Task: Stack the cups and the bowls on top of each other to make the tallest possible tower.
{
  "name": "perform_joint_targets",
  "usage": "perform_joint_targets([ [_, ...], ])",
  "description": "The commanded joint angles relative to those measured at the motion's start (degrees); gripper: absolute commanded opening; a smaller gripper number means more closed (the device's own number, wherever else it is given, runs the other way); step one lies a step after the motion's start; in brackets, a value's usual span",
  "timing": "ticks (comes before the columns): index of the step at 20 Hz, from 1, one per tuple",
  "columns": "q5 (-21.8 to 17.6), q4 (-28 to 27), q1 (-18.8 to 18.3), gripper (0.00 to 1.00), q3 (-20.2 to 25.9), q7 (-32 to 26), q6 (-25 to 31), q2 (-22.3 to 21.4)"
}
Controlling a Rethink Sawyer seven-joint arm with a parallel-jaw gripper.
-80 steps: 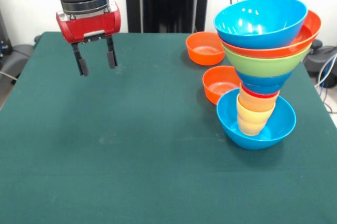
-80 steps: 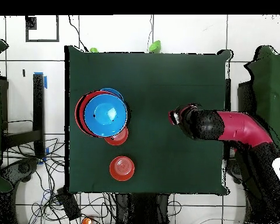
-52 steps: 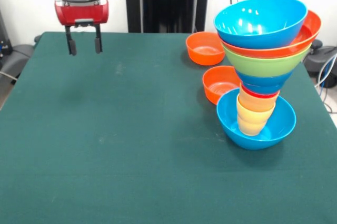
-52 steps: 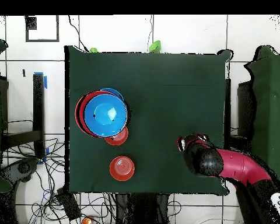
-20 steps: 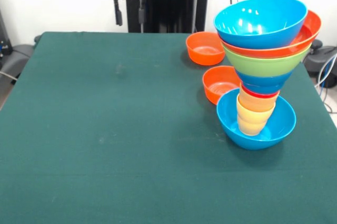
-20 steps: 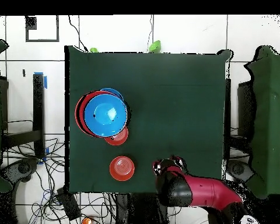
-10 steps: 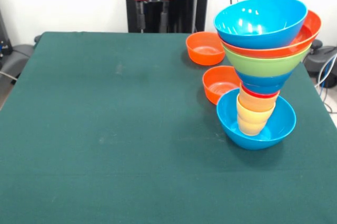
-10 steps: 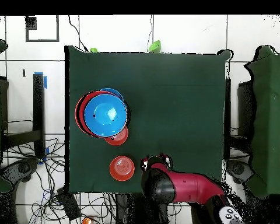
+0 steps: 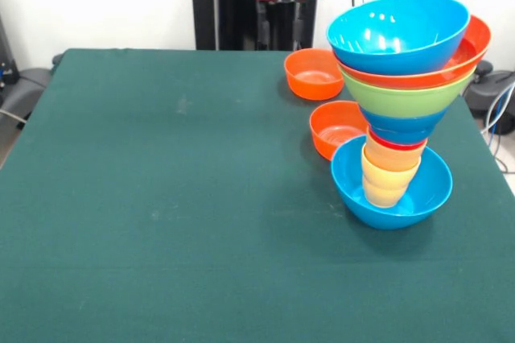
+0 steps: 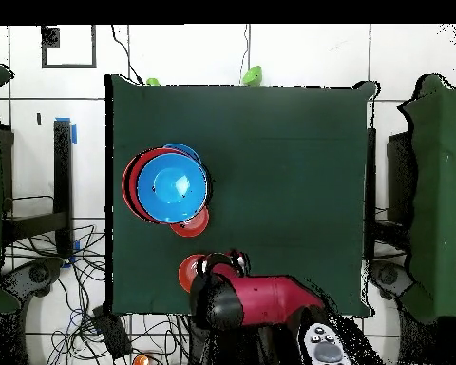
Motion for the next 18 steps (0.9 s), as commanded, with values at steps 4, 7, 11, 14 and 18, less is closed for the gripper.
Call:
perform_joint_targets([
  [4, 5.04, -1.58, 6.72, 1.00, -1.07, 12.97, 0.80, 2.82],
  [7, 4.84, -2.53, 7.54, 1.00, -1.97, 14.11, -2.05, 5.82],
  [11, 2.61, -4.20, 8.03, 1.00, -4.37, 14.60, -5.37, 10.88],
  [14, 0.74, -5.49, 7.80, 1.00, -6.35, 14.05, -7.09, 15.04],
  [18, -0.97, -6.41, 8.28, 1.00, -9.33, 12.57, -7.87, 19.20],
])
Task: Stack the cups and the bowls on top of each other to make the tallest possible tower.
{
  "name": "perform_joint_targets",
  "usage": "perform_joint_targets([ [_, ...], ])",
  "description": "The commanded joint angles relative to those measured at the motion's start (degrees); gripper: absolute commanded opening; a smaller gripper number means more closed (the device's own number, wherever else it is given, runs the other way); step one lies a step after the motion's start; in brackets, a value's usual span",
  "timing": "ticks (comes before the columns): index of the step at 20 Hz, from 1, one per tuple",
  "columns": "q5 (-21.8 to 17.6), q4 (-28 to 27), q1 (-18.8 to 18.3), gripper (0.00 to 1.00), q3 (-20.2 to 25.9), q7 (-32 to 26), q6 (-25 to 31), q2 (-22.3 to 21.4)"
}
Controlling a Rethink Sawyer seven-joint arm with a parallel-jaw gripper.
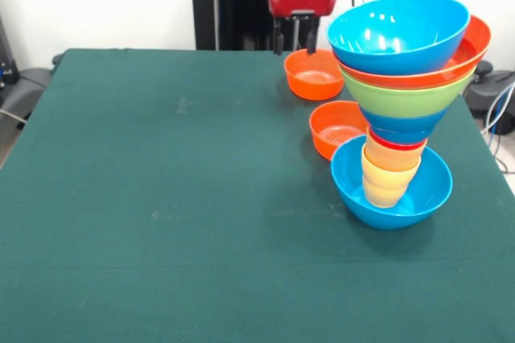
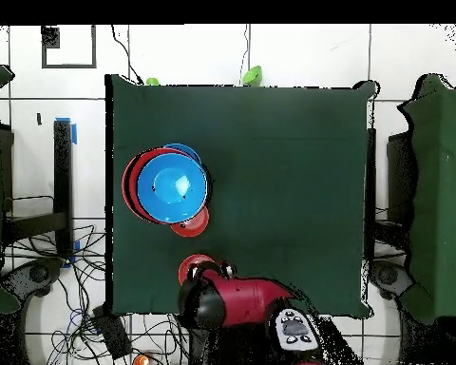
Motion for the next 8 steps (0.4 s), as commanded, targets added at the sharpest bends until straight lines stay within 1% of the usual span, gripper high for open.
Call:
perform_joint_targets([
  [1, -3.60, -5.06, 1.13, 1.00, -3.25, 6.08, -4.37, 10.71],
  [4, -4.49, -5.59, 1.96, 1.00, -5.13, 5.74, -6.35, 13.64],
  [7, -5.57, -5.99, 1.69, 1.00, -6.02, 5.48, -8.13, 16.42],
  [8, -5.74, -6.40, 1.00, 1.00, -5.71, 5.47, -8.66, 17.22],
])
